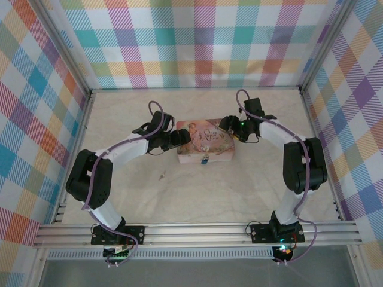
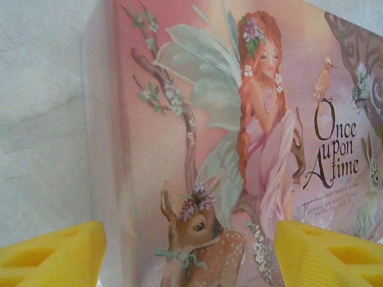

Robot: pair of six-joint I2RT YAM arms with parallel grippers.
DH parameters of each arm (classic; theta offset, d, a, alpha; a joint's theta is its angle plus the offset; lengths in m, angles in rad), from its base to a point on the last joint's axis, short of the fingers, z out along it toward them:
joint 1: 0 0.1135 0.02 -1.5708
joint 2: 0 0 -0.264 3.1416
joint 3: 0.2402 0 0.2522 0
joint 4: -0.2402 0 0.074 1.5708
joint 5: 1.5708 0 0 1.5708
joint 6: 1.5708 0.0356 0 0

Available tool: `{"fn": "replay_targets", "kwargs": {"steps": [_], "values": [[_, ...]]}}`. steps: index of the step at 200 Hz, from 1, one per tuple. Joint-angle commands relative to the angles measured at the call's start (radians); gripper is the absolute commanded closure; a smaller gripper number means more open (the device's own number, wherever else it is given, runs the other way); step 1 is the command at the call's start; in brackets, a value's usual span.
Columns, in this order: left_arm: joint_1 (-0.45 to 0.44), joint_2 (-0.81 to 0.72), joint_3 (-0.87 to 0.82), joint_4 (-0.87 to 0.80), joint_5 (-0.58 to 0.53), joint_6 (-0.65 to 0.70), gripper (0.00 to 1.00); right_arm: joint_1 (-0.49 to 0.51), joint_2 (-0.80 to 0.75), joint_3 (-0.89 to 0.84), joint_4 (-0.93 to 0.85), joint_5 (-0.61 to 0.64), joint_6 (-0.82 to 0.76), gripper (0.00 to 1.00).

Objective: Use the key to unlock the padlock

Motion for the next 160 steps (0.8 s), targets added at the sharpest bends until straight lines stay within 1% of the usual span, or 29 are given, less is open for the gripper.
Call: {"fn": "replay_targets", "kwargs": {"steps": [1,86,133,160], "values": [[0.018,0.009,0.027,0.02,-0.004,0.016,0.25,0.008,-0.016,0.002,-0.015,-0.002,-0.011,0.24],[0.03,0.111,0.13,0.036,0.041,0.004,0.24,0.015,-0.061,-0.061,0.015,-0.014,0.015,0.25],[0.039,0.118,0.143,0.029,0.032,0.003,0.22,0.027,-0.06,-0.063,0.021,-0.021,0.019,0.25],[0.054,0.087,0.121,0.013,0.01,0.0,0.14,0.028,-0.06,-0.06,0.011,-0.014,0.015,0.25]]}}
